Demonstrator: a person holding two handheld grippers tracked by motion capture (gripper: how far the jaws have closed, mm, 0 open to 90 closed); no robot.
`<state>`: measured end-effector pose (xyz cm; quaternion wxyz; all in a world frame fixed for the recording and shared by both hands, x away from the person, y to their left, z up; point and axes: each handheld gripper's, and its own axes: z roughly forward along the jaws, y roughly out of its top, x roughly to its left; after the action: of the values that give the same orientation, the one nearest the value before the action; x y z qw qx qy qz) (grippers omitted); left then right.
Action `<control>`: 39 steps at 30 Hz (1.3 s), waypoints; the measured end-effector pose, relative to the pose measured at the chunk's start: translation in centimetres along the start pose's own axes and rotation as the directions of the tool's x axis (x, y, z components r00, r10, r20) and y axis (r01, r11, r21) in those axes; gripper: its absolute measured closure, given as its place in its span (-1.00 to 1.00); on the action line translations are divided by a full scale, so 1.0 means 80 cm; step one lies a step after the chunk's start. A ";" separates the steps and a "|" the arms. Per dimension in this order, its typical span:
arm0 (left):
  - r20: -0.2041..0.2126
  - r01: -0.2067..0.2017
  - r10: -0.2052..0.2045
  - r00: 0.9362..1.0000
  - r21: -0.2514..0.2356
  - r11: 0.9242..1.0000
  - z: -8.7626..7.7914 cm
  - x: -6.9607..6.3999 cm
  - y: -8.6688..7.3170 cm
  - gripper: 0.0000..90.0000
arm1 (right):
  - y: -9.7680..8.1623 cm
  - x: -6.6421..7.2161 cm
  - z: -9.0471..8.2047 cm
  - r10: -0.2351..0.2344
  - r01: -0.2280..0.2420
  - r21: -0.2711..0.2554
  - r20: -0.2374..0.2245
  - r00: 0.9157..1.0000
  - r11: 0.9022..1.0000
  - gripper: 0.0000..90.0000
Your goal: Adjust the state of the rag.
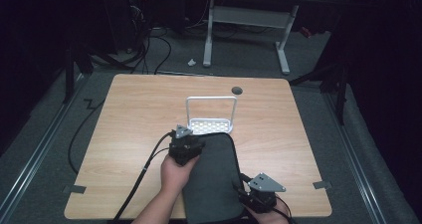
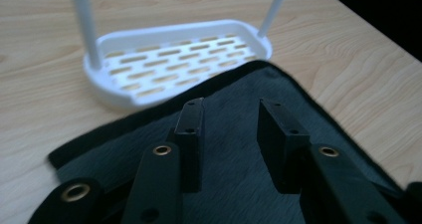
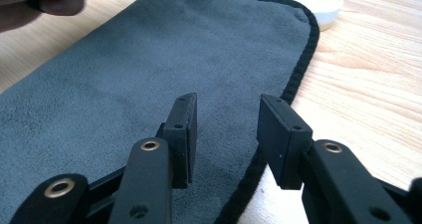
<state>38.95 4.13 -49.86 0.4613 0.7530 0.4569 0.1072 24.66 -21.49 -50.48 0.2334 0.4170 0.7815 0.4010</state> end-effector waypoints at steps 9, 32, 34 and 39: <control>-0.007 -0.036 0.036 0.999 0.007 0.999 -0.041 0.022 -0.042 0.51 | -0.004 -0.002 0.004 0.008 -0.008 0.014 -0.001 1.000 1.000 0.33; 0.069 -0.288 0.281 0.957 0.152 0.945 -0.055 -0.021 -0.090 0.96 | 0.041 -0.040 0.059 0.031 -0.032 0.074 0.014 0.999 0.997 1.00; 0.065 -0.292 0.285 0.956 0.150 0.945 -0.055 -0.020 -0.091 0.96 | 0.045 -0.040 0.068 0.032 -0.033 0.083 0.017 0.999 0.996 1.00; 0.052 -0.283 0.278 0.959 0.145 0.948 -0.065 -0.001 -0.093 0.96 | 0.046 -0.030 0.107 -0.053 0.047 0.189 0.027 0.998 0.981 1.00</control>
<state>31.48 8.37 -52.85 0.3901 0.8444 0.3451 0.1253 33.66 -18.57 -52.30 0.2153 0.4239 0.8224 0.3125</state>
